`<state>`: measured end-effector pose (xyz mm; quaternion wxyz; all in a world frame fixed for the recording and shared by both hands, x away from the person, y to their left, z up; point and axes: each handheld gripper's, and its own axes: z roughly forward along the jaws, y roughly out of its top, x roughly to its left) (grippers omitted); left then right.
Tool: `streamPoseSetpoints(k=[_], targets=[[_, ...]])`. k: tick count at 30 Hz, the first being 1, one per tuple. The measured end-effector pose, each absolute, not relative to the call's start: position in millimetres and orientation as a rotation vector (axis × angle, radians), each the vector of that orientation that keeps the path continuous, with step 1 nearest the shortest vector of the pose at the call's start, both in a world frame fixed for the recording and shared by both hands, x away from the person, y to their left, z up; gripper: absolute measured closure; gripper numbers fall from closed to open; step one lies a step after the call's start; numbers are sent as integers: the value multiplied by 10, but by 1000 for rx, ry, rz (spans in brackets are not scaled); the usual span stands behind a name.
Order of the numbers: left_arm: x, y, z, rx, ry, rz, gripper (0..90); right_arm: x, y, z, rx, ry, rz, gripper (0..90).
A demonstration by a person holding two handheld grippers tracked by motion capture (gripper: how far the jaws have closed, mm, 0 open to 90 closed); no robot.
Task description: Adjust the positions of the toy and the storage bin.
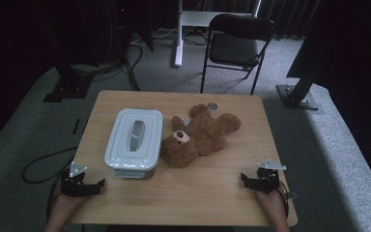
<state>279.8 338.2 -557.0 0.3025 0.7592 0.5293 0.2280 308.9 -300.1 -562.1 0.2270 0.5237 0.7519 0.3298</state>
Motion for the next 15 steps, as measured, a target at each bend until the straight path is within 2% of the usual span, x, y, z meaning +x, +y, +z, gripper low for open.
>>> streamPoseSetpoints(k=[15], targets=[[2799,3382,-5569,2016,1400,603,12,3270,-2938,-5519,1514,2098,933,143]])
